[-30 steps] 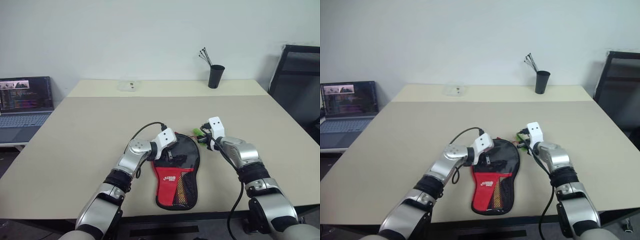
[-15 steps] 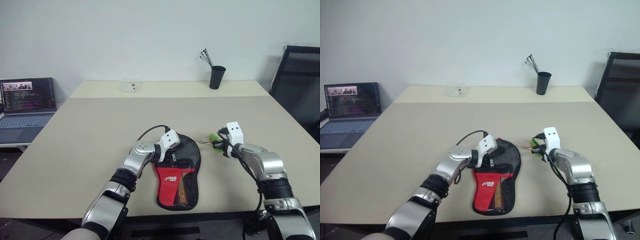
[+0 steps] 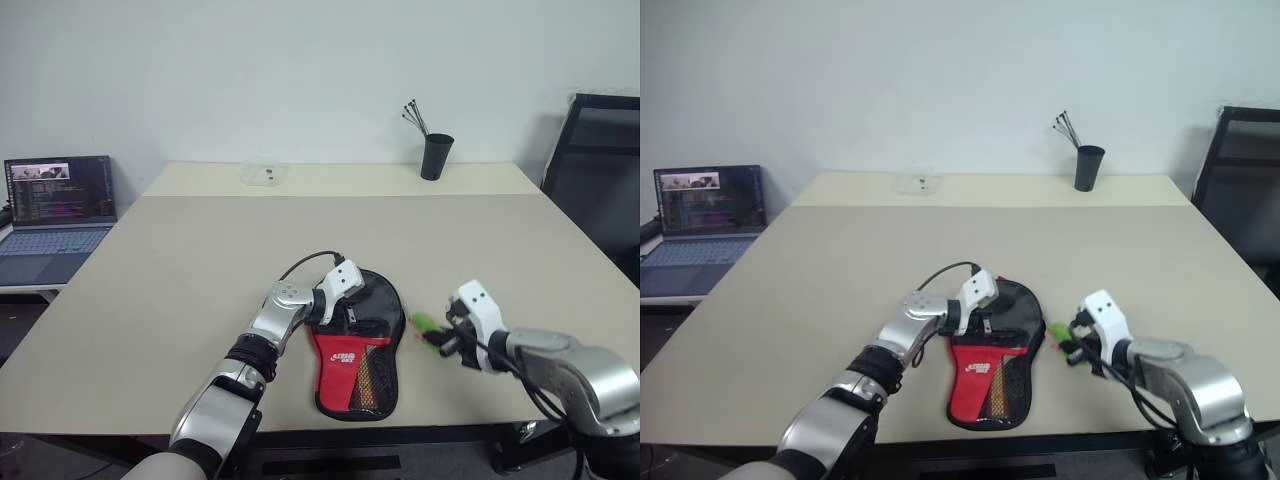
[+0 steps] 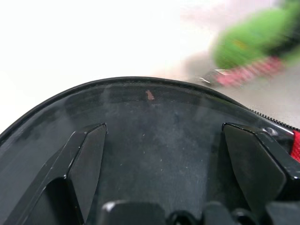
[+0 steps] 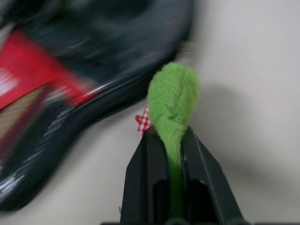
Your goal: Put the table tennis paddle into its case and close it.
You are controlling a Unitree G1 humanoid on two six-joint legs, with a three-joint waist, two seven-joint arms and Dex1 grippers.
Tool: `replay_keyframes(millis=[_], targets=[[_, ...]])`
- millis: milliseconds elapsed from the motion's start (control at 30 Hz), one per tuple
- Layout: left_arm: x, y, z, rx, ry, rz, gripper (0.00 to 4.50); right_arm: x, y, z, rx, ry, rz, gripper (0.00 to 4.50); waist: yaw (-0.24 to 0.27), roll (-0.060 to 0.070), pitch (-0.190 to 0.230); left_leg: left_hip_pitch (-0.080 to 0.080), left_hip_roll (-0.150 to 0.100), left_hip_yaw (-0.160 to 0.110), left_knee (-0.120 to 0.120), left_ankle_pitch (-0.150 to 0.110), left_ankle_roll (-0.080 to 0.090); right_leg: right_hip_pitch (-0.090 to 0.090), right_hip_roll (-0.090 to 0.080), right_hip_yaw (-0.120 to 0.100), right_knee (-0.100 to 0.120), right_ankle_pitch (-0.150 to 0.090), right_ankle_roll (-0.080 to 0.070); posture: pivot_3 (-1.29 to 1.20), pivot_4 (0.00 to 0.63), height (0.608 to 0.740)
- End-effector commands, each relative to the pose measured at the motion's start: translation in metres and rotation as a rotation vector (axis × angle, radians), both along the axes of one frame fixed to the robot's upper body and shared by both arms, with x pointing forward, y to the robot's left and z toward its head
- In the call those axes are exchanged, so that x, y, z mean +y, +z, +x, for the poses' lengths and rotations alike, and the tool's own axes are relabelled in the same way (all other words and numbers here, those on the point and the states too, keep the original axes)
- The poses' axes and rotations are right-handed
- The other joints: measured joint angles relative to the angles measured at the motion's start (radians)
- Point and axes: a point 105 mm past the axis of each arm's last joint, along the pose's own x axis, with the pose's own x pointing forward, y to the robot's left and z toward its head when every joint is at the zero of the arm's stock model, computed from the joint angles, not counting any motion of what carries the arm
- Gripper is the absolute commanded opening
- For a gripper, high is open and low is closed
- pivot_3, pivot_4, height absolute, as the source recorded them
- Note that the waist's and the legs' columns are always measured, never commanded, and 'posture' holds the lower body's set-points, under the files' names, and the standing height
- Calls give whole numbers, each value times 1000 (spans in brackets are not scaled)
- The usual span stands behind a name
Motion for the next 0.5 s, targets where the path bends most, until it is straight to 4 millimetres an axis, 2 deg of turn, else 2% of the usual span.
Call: replay_keyframes(millis=[33, 367, 500], targets=[[-2, -23, -6, 41, -10, 78, 4309, 12, 4, -20, 10, 95, -2, 44, -1, 0, 0, 0, 0, 0, 0, 0, 0, 0, 0, 0, 0, 0, 0, 0, 150, 740], [-8, -24, -6, 32, -12, 81, 4309, 8, -1, -59, 109, 218, -21, 44, 1, -1, 0, 2, 0, -1, 0, 0, 0, 3, 0, -1, -2, 0, 0, 0, 150, 740], [-9, -25, -6, 31, -15, 82, 4309, 17, 5, -78, 145, 322, 20, 44, 1, -1, 0, 2, -1, -1, 0, 0, 0, 4, 0, -2, -3, 0, 0, 0, 150, 740]])
